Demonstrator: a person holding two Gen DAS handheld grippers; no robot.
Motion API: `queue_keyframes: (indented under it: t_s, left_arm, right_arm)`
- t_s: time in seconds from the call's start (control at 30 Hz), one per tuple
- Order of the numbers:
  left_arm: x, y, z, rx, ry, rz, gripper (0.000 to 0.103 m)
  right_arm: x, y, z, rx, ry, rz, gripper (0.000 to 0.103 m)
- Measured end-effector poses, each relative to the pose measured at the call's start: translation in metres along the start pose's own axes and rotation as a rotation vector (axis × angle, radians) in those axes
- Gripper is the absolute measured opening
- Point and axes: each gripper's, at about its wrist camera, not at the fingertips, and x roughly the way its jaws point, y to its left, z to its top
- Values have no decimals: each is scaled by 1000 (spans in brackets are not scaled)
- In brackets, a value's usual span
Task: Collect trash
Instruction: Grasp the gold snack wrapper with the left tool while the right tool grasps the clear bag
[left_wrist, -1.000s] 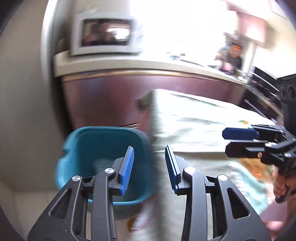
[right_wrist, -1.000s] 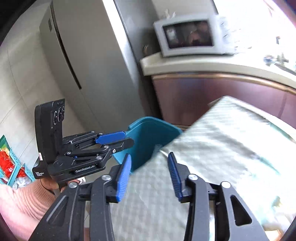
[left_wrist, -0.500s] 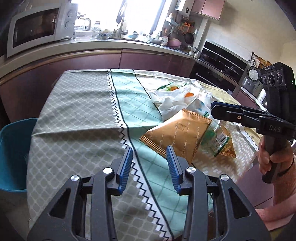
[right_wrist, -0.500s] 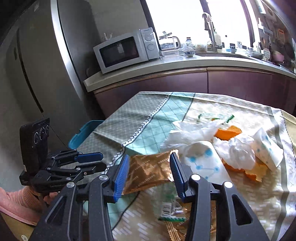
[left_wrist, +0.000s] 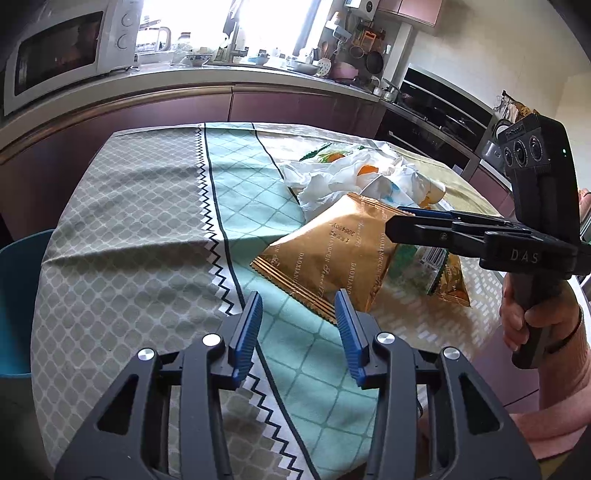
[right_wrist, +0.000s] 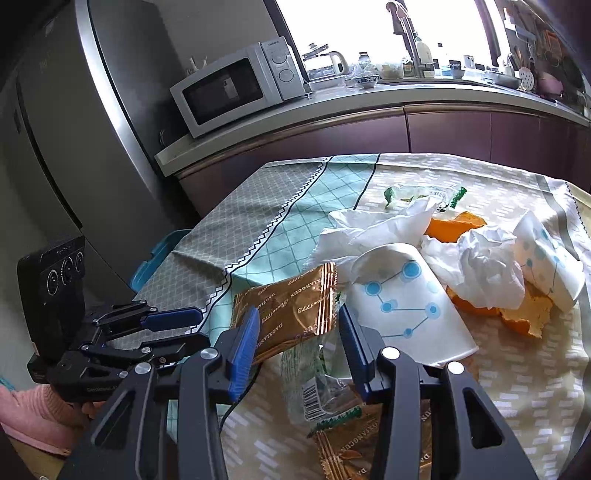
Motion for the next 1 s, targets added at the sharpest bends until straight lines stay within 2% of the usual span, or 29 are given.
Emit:
queue_keyframes:
  t_s: [0.27,0.4,0.5,0.57,0.63,0.73,0.93,1.0]
  left_arm:
    - [8,-43,6,178,-25,5,55]
    - [23,-61,7,250,-14,68,54]
    - [34,-61,9,243,6,93,40]
    - [35,-57,10,213,15,63,24]
    - [35,-54,10,194,18,42,14]
    - [34,-50,10,175,10,35,8]
    - [26,-46,12,152,-9,28,5]
    - [23,-45,13,151,-16,35,5]
  right_arm:
    - [-12,12,2,-23,-39,53,42]
    - [-12,16,3,-26,-39,72,42]
    - [-13,15,1,-24,-39,66,42]
    - [-14,12,0,-20,-38,53,42]
    - [-16,9,-2,-18,-37,34,42]
    - [-20,5,-8,-29,-32,-7,42]
    - [-19,9,-20,-73,10,-48,42]
    - [-18,12,-23,-86,18,-55,38]
